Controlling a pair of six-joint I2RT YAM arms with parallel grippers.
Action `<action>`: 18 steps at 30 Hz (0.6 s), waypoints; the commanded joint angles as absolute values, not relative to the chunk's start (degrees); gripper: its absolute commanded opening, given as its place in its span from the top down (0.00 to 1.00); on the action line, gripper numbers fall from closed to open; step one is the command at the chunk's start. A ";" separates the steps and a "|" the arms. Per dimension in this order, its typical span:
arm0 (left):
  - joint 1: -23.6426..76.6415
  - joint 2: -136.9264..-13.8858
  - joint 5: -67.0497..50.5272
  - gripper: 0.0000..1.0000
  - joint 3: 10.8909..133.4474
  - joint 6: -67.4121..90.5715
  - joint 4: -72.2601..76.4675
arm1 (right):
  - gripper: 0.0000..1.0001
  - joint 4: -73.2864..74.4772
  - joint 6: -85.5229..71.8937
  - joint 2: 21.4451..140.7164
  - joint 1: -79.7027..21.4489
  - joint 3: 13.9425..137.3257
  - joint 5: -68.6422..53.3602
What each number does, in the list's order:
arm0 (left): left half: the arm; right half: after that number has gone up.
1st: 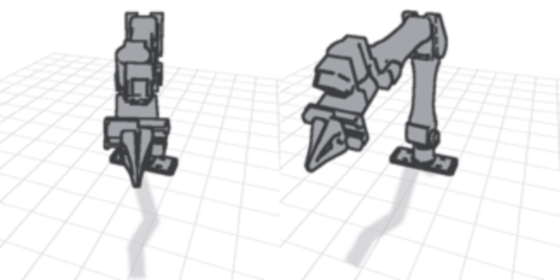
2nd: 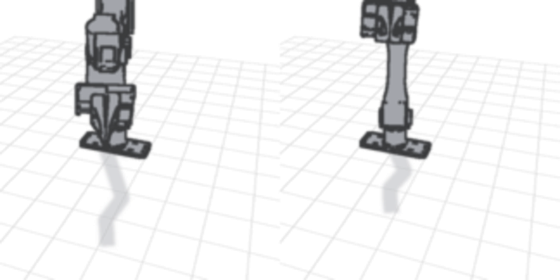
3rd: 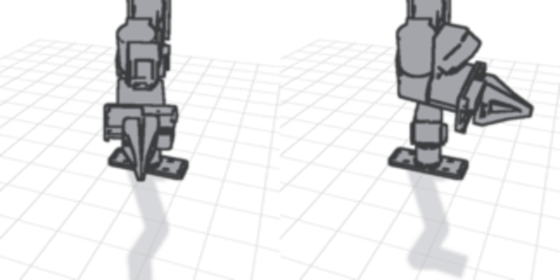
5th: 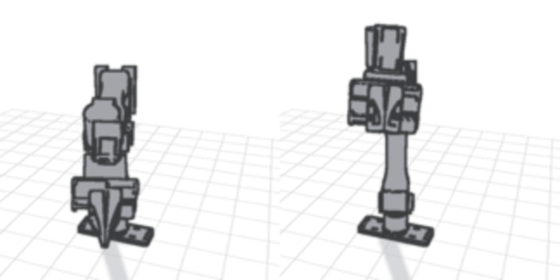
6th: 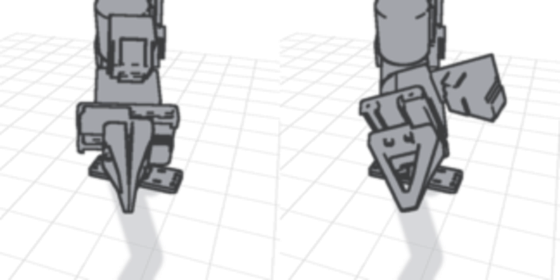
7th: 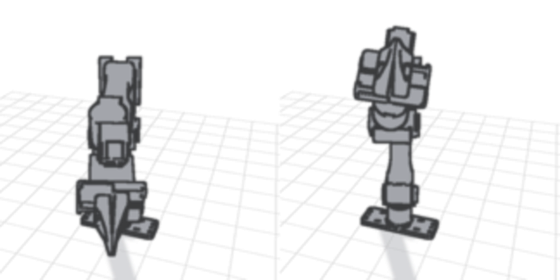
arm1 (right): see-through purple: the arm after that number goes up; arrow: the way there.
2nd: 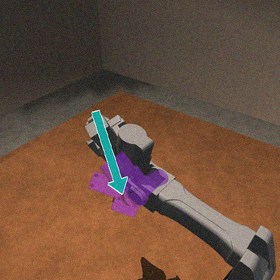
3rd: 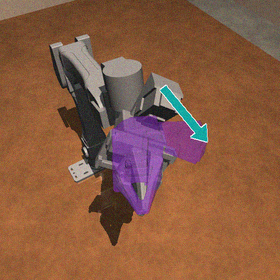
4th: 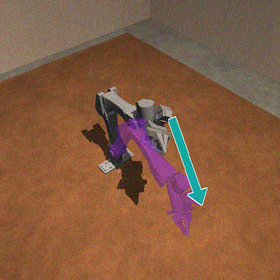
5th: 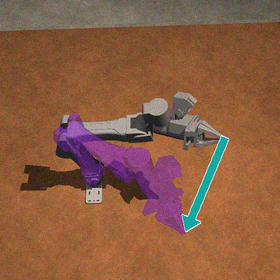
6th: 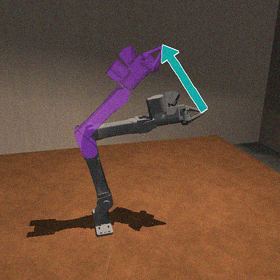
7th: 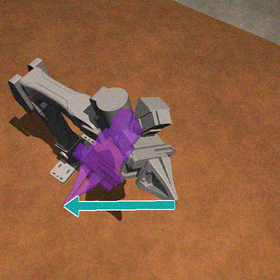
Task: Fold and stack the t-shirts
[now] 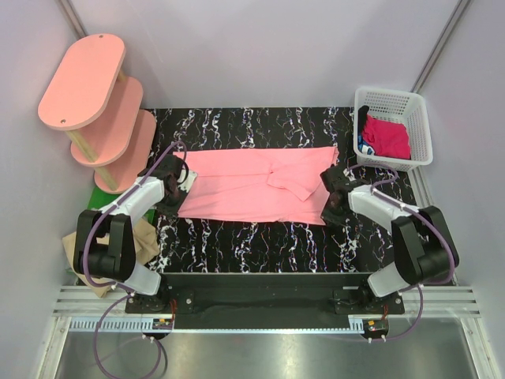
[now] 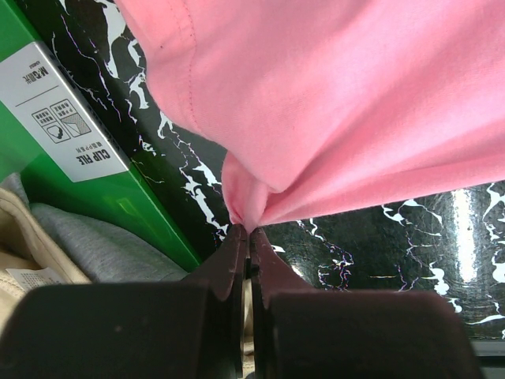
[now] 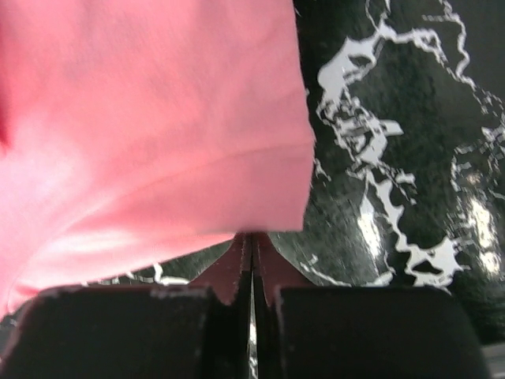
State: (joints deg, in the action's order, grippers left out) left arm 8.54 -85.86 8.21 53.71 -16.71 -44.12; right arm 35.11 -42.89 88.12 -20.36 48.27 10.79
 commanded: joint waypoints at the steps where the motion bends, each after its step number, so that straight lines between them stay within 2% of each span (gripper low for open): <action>1: 8.17 -85.52 9.49 1.00 53.52 -17.05 -44.12 | 1.00 39.28 -42.28 81.14 -20.48 47.64 9.93; 8: 8.17 -83.76 10.02 1.00 53.26 -17.22 -44.21 | 1.00 45.26 -43.68 68.14 -20.74 45.97 5.99; 18: 8.17 -75.15 11.95 0.98 50.10 -18.28 -47.37 | 1.00 50.01 -45.53 61.61 -21.97 44.03 0.79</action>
